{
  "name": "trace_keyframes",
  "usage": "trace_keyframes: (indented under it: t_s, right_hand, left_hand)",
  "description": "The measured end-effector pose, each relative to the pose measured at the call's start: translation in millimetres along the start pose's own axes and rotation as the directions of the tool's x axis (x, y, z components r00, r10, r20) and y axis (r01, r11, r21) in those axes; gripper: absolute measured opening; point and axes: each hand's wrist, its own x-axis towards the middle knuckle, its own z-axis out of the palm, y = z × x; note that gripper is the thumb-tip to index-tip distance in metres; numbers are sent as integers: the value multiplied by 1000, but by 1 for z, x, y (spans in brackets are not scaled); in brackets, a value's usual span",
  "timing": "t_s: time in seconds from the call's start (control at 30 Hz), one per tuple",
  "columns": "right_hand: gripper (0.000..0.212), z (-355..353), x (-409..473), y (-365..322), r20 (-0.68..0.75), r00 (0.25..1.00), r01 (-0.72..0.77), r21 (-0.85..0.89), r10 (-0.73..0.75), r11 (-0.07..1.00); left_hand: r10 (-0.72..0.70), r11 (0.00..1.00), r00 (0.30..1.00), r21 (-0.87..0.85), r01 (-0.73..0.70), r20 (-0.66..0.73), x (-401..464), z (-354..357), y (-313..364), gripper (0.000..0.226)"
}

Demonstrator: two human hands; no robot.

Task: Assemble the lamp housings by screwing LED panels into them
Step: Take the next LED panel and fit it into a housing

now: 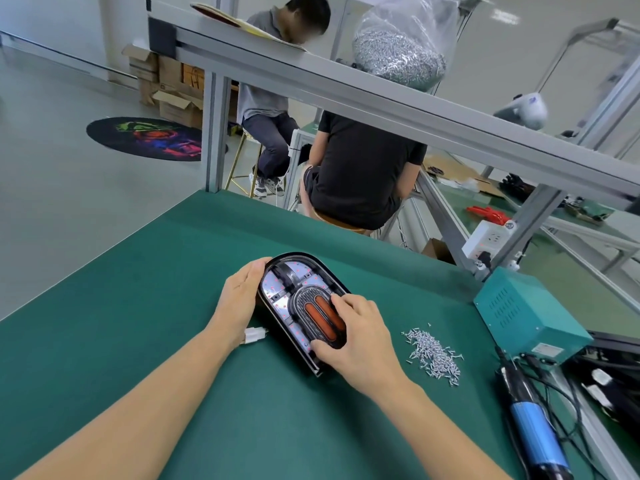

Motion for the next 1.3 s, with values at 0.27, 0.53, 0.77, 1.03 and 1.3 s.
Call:
trace_keyframes:
  t_s: [0.27,0.53,0.77,1.03,1.3]
  right_hand:
    - [65,-4,-3,-2,-4,999,52,-55,-53,997]
    - [24,-55,-31,38,-264,931,-172,289,251,942]
    - [22,-67,-78,83,-73,905,-410,109,419,906]
    - [45,-94,-118,129,-115,741,-671,-95,662,735]
    - [64,-106,-141,154,2,579,-805,-162,815,571]
  left_hand:
    - [-246,966,969,84,243,23,16,-4,6,20]
    - [-305,950,952,58,306,-19,17,-9,13,23]
    - [-257,896,966,369,247,-25,14,-15,7,22]
    - [-234,697,968,709,105,87,29,-20,18,23]
    - [140,374,983,913,-166,121,17,18,55,31]
